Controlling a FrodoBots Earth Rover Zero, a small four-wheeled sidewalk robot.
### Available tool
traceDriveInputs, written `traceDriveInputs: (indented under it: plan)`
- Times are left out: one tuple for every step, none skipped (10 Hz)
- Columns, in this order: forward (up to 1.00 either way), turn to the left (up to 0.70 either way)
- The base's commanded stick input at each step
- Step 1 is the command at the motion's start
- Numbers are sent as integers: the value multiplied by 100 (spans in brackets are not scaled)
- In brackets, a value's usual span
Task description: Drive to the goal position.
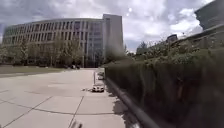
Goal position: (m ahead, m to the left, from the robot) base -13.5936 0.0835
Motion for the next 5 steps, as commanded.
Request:
traceDriveInputs:
  plan:
    - [5, 0]
    - [5, 0]
    - [6, 0]
    - [5, 0]
    - [5, 0]
